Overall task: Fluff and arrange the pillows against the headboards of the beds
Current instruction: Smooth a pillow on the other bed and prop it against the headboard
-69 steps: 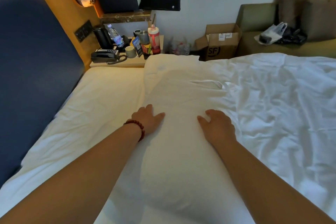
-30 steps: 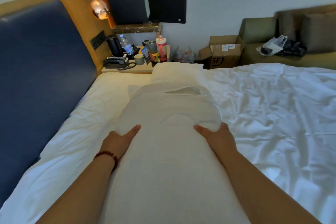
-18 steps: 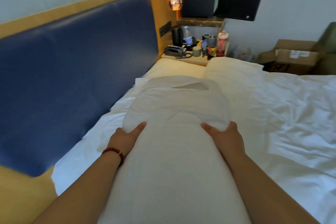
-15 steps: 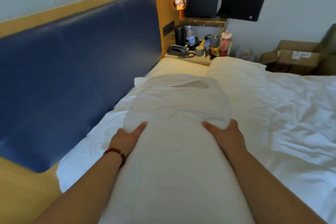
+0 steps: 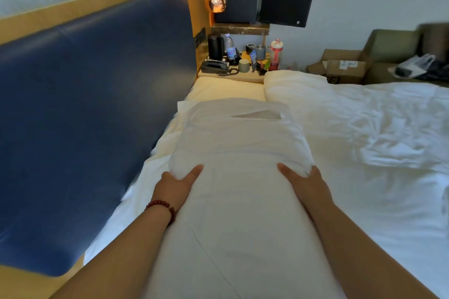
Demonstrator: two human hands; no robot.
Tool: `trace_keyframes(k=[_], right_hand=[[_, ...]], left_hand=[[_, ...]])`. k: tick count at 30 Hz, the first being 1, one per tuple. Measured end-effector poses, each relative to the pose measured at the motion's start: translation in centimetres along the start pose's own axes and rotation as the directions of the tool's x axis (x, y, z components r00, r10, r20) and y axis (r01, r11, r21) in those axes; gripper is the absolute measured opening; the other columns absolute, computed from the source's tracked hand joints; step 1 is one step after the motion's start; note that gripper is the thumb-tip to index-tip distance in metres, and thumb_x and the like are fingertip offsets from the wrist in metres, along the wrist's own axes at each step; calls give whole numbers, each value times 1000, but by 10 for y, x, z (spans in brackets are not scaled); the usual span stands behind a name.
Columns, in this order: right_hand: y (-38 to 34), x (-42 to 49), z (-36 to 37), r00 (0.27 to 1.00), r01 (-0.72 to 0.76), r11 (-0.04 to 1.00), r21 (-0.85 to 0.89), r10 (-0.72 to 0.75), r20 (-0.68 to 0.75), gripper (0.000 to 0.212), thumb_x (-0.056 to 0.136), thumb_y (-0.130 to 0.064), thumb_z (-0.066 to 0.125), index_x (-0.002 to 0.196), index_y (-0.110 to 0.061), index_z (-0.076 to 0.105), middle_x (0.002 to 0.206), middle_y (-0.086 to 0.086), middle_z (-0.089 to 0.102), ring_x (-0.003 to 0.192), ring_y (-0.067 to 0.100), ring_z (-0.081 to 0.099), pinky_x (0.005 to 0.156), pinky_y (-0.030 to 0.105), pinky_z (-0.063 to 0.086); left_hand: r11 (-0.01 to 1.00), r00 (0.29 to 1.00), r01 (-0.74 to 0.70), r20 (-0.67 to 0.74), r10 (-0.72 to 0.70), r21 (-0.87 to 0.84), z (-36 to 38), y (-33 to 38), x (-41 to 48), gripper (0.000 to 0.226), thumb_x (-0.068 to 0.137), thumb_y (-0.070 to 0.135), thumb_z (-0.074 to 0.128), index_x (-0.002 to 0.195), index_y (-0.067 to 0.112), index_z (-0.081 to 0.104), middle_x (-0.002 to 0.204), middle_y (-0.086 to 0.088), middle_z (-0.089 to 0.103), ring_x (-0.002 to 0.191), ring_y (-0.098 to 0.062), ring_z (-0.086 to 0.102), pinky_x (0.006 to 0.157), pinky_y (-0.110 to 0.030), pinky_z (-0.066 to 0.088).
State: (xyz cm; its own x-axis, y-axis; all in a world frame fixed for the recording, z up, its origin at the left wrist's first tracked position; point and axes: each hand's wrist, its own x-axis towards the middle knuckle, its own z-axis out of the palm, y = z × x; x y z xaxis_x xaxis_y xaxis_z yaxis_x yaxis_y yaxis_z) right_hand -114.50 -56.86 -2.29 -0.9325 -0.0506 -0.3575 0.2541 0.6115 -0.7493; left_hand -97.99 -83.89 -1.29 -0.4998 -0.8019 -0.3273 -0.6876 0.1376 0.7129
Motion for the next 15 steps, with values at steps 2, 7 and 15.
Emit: trace_keyframes(k=[2, 7, 15], right_hand=[[-4, -18, 16, 1000, 16, 1000, 24, -16, -26, 129, 47, -92, 59, 150, -23, 26, 147, 6, 47, 129, 32, 49, 99, 42, 40], [-32, -39, 35, 991, 103, 992, 72, -96, -98, 120, 44, -90, 63, 144, -30, 37, 137, -3, 56, 122, 27, 55, 93, 39, 45], [-80, -6, 44, 959, 276, 949, 150, -264, -100, 107, 49, -84, 69, 140, -34, 42, 133, -8, 59, 119, 23, 57, 99, 43, 47]], left_hand=[[999, 999, -29, -18, 29, -14, -15, -13, 6, 108, 40, 99, 50, 109, 15, 48, 91, 4, 58, 76, -12, 55, 54, -24, 36], [987, 990, -125, -73, 118, -100, -36, -13, 19, 90, 48, 92, 58, 105, 24, 42, 88, 14, 52, 75, -3, 49, 57, -24, 36], [972, 966, -194, -199, 166, -129, -52, 25, 41, 85, 56, 84, 64, 108, 18, 47, 92, 11, 53, 79, -8, 54, 57, -28, 39]])
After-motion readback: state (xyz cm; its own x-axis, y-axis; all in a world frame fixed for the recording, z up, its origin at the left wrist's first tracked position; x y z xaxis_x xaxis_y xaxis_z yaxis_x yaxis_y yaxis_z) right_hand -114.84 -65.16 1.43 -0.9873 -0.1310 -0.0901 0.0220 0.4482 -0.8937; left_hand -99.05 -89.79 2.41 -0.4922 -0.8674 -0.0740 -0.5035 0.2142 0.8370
